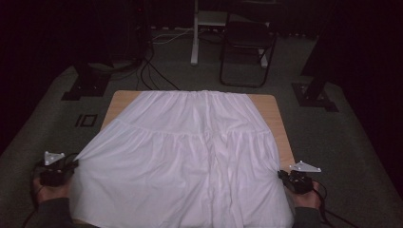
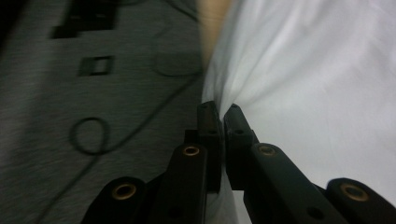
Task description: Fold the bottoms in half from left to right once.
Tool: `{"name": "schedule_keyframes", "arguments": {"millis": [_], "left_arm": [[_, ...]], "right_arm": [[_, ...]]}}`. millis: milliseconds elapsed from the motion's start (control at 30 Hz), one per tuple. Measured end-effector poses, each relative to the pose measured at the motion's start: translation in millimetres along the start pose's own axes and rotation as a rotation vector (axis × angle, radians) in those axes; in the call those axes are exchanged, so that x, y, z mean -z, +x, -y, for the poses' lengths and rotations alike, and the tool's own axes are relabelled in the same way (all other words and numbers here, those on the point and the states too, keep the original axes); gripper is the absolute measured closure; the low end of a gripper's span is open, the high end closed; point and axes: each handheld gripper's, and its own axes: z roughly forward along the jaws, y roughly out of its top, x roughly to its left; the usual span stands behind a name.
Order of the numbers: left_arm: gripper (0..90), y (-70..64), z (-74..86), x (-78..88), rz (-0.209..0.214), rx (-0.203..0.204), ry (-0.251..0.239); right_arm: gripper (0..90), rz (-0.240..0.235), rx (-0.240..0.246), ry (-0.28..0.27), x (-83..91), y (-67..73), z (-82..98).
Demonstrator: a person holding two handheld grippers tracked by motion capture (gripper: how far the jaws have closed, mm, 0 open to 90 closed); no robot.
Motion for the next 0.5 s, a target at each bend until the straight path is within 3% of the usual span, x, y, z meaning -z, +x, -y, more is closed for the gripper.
{"name": "schedule_keyframes", "arguments": {"millis": [100,200,267,300,367,433,500], "left_arm": [[88.7,18.6,-4.4,-2.4,-0.121,0.038,0.024],[88.7,33.6,-8.2,2.3,-0.288,0.096,0.024],[88.7,36.0,-11.6,7.9,-0.394,0.105,0.023],[88.8,34.4,-13.4,11.0,-0.416,0.106,0.022],[88.7,26.7,-17.6,21.4,-0.36,0.107,-0.026],[88.6,11.0,-22.4,31.3,-0.312,0.072,-0.065],[88.5,-7.4,-27.4,40.9,-0.232,0.02,-0.107]], "right_arm": [[82.8,-0.004,-0.002,-0.004,0.0,-0.6,0.5],[82.8,-0.005,0.001,-0.007,0.0,-0.7,0.9],[83.1,-0.006,0.002,-0.006,0.0,-0.4,0.7],[83.1,-0.007,0.005,-0.006,-0.1,0.2,0.6],[83.0,-0.011,0.007,-0.008,-0.6,0.5,0.4],[82.6,-0.016,0.003,-0.011,-1.0,0.2,0.3],[81.9,-0.021,0.002,-0.015,-1.2,-0.4,0.7]]}}
